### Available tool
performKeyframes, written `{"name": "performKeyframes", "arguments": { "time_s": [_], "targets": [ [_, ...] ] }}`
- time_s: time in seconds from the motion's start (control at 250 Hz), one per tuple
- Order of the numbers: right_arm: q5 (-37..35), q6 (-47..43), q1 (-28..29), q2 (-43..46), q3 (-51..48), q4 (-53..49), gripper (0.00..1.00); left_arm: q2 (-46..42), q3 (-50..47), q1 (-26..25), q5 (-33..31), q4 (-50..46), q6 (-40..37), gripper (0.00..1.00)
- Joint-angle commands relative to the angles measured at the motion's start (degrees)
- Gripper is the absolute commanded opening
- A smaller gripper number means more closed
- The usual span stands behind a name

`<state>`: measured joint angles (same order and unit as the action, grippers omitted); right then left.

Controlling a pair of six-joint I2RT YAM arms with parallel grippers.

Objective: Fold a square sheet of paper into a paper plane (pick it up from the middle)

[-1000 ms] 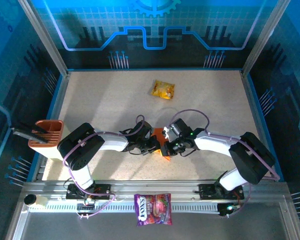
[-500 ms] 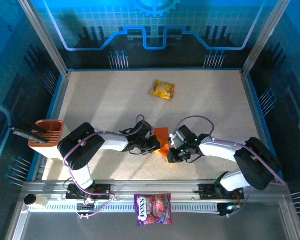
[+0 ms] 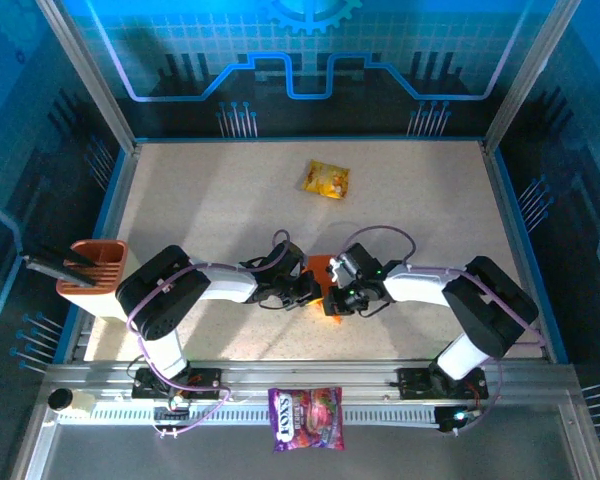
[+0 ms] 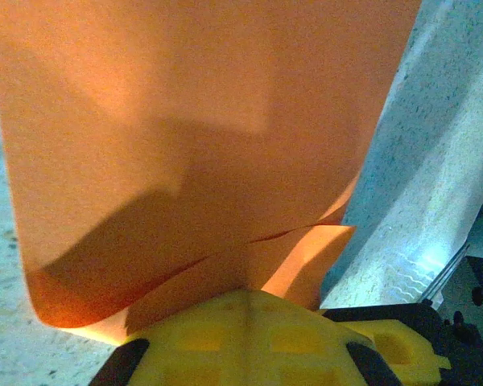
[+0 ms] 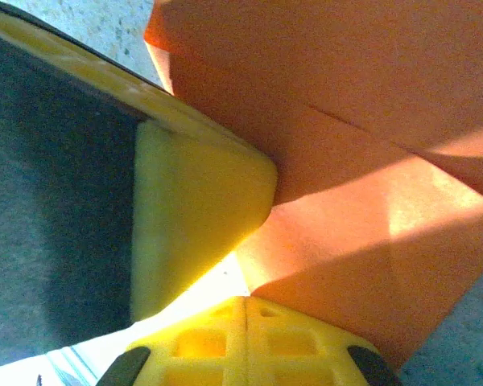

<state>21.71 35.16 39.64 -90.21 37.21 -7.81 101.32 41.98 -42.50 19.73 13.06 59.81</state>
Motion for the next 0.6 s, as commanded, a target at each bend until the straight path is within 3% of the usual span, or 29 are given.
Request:
{"name": "performKeyframes", "arguments": {
  "time_s": [0.0, 0.304, 0.595],
  "targets": [
    [1.2, 0.4, 0.0, 2.3, -4.3, -2.3, 0.08, 3.1, -0.5, -0.2, -1.8, -5.2, -1.2, 0.04],
    [2.8, 1.2, -3.9, 11.9, -13.2, -3.2, 0.09, 3.5, -0.8, -0.2, -2.3, -5.5, -1.3, 0.03],
    [4.3, 1.0, -4.2, 17.4, -8.1, -5.6, 0.08, 3.4, -0.1, -0.2, -2.1, -6.1, -1.5, 0.03]
  ]
}}
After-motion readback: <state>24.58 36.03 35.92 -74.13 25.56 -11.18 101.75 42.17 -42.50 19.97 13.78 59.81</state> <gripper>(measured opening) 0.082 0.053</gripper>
